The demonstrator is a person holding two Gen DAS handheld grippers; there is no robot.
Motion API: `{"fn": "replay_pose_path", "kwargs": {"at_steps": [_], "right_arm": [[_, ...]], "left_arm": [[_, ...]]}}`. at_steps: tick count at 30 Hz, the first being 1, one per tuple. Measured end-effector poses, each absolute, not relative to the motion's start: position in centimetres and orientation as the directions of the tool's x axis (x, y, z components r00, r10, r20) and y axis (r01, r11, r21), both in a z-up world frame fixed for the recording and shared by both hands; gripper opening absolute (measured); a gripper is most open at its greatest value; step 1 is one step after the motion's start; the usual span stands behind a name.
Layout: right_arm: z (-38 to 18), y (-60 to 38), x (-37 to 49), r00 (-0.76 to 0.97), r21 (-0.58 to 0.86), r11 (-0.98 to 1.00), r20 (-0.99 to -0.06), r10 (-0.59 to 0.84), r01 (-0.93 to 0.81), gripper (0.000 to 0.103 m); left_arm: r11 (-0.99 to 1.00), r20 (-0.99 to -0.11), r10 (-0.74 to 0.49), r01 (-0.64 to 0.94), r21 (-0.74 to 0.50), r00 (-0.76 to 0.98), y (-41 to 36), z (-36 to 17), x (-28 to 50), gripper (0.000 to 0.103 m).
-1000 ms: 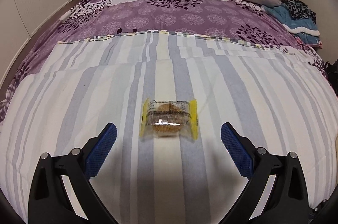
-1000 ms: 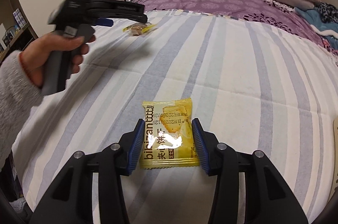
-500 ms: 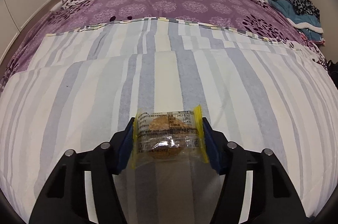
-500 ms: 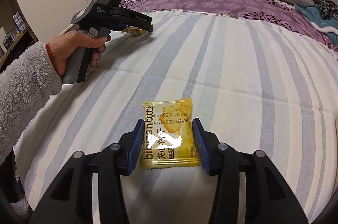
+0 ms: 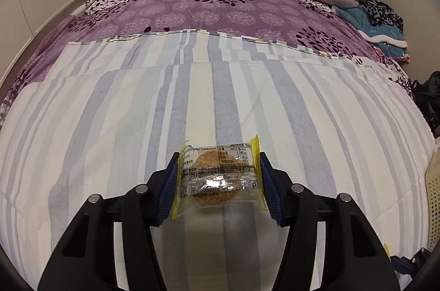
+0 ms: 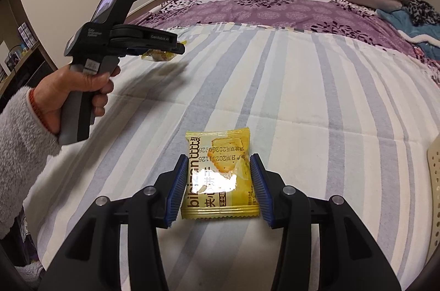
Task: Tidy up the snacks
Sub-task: 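Carry the yellow packet and wrapped cookie to the cream basket with both tools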
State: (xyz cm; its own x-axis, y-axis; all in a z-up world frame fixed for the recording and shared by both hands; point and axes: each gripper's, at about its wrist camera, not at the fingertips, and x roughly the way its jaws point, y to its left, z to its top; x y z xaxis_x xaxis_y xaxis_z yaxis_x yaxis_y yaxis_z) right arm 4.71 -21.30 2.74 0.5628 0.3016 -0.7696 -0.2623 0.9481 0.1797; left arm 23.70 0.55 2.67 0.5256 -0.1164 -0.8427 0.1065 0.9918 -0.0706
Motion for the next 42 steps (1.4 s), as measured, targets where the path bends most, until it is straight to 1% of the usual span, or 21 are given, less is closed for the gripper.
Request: {"fn": "replay_pose_path", "kwargs": {"at_steps": [11, 23, 29, 35, 39, 42], "right_arm": [[4.9, -23.9, 1.8, 0.616, 0.191, 0.959, -0.736, 0.283, -0.211, 0.046], [8.5, -29.3, -2.7, 0.714, 0.194, 0.976, -0.670, 0.204, -0.098, 0.046], [11.2, -33.8, -5.7, 0.789, 0.192, 0.981, -0.604, 0.112, 0.007, 0.046], [13.8, -39.5, -9.8, 0.843, 0.179, 0.973, -0.537, -0.029, 0.147, 0.046], [14.2, -43.4, -11.9, 0.837, 0.170, 0.953, -0.531, -0.127, 0.253, 0.046], [13.8, -46.0, -12.8, 0.815, 0.154, 0.931, -0.544, -0.200, 0.332, 0.046]], "left_arm": [[0.982, -0.820, -0.178, 0.157, -0.109, 0.545, -1.8, 5.4, 17.0, 0.056], [0.954, -0.774, -0.266, 0.272, -0.126, 0.575, -6.3, 9.8, 10.8, 0.056], [0.937, -0.744, -0.303, 0.330, -0.118, 0.595, -8.6, 12.3, 7.6, 0.056], [0.922, -0.718, -0.338, 0.367, -0.124, 0.608, -10.6, 14.2, 5.4, 0.056], [0.908, -0.707, -0.362, 0.400, -0.121, 0.608, -12.0, 15.1, 4.0, 0.056], [0.899, -0.699, -0.378, 0.421, -0.120, 0.607, -12.9, 15.7, 3.0, 0.056]]}}
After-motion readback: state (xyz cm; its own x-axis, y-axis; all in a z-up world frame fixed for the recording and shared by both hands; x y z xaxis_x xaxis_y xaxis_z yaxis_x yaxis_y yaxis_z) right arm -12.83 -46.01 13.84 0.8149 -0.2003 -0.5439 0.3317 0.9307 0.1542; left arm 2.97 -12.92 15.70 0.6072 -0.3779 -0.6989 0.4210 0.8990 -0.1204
